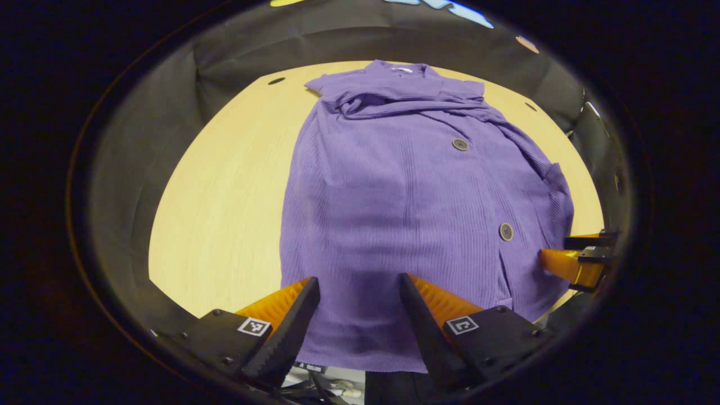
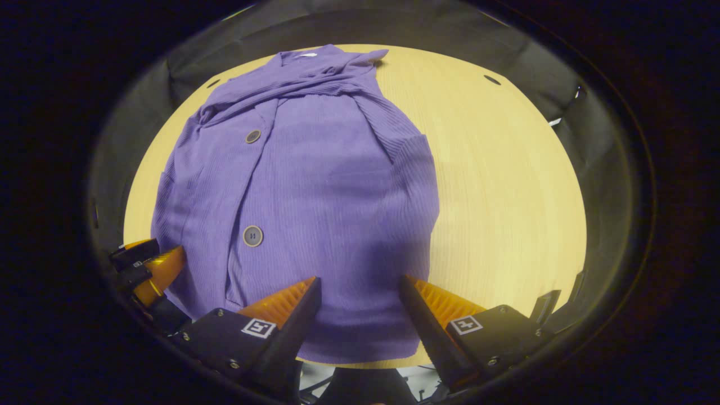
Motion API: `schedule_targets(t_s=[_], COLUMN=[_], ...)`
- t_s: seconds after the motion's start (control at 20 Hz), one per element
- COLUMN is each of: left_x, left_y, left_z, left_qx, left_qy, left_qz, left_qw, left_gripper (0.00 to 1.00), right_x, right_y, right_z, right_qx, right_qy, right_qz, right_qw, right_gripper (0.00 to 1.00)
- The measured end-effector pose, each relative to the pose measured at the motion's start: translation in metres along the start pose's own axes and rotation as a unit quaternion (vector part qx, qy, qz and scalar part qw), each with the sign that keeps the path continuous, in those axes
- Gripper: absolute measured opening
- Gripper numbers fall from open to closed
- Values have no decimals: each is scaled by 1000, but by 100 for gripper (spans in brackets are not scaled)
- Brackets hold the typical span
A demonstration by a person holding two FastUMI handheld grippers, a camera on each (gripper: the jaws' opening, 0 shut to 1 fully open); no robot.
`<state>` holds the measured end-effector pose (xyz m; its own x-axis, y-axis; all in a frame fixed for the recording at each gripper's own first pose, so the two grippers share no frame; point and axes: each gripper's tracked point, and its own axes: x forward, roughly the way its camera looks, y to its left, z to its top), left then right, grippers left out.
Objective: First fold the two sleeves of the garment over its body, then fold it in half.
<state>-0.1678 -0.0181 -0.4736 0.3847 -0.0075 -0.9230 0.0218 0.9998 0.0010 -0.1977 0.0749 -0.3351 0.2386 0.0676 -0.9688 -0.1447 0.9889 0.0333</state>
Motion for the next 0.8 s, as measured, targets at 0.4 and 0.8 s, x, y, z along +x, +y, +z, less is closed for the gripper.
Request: schedule_targets(t_s=[0.4, 0.8], left_x=[7, 8], left_y=[1, 1], left_z=[12, 22], left_qx=[16, 34], left_qy=[43, 22], left_qz=[-5, 8], left_qw=[999, 999], left_gripper=[59, 6], right_x=[1, 5], right_y=[-4, -1], right_z=[8, 20], right_qx=[-20, 35], right_qy=[31, 12], right_qz=[9, 24], right_qw=[999, 999], right_gripper=[74, 2])
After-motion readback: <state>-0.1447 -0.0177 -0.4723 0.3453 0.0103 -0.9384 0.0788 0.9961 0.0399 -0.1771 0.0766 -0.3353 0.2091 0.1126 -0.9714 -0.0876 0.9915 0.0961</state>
